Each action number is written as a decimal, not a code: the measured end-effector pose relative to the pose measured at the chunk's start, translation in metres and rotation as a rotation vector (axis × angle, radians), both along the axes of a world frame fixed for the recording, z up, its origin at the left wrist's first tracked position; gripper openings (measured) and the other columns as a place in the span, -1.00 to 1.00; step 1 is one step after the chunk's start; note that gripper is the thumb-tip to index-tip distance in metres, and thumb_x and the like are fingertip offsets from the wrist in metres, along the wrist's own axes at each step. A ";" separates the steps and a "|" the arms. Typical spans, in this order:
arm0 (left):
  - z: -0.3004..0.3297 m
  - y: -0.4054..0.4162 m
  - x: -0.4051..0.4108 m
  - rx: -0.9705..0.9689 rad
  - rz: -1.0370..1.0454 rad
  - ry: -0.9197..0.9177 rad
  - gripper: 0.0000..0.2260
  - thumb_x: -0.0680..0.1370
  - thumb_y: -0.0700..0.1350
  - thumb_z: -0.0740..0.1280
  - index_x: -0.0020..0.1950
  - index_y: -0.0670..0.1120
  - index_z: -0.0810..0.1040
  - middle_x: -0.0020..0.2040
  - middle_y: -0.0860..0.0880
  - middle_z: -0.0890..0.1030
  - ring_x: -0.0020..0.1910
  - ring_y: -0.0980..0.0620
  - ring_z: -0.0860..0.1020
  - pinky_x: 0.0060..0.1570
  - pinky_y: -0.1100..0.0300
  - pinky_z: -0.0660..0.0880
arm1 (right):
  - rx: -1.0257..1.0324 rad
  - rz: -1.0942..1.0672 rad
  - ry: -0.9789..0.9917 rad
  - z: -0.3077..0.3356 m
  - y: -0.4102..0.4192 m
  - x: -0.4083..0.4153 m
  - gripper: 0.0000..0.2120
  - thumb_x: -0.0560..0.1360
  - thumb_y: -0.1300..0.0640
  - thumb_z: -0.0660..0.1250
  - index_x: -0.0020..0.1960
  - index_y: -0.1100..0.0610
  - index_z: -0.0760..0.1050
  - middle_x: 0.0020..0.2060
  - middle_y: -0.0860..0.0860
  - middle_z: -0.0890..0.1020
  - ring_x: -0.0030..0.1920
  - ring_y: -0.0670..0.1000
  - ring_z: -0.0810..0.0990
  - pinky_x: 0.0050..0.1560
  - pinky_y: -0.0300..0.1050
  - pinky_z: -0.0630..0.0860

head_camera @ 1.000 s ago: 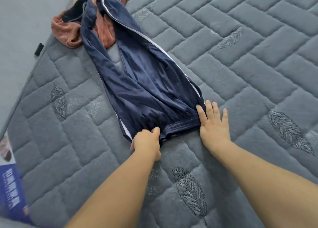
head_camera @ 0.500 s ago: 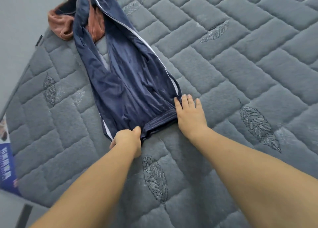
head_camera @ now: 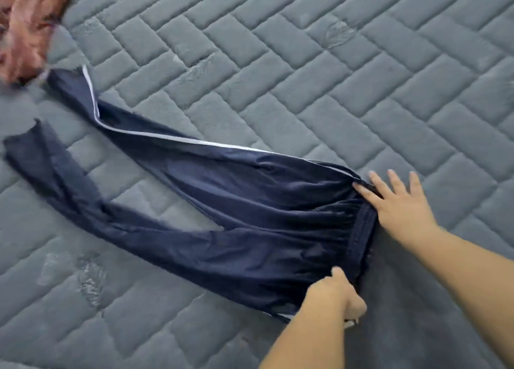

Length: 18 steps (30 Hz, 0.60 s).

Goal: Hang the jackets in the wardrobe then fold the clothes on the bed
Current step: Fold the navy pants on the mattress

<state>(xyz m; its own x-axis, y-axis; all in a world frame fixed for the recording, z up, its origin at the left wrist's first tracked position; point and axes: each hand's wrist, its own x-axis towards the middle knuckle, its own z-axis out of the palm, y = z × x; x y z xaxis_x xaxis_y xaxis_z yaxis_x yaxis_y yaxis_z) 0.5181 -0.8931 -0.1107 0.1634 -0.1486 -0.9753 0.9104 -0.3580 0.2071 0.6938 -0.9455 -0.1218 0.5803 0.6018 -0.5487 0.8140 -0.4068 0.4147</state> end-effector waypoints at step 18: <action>-0.015 0.109 -0.055 0.521 -0.127 -0.604 -0.85 0.52 -0.16 0.14 -0.03 -0.03 0.48 -0.04 -0.02 0.63 -0.04 -0.09 0.56 -0.05 0.10 0.46 | 0.341 -0.452 0.241 -0.017 -0.011 -0.111 -0.25 0.53 0.10 0.09 0.56 0.19 -0.28 0.55 0.16 -0.25 0.56 0.18 -0.13 0.50 0.21 -0.05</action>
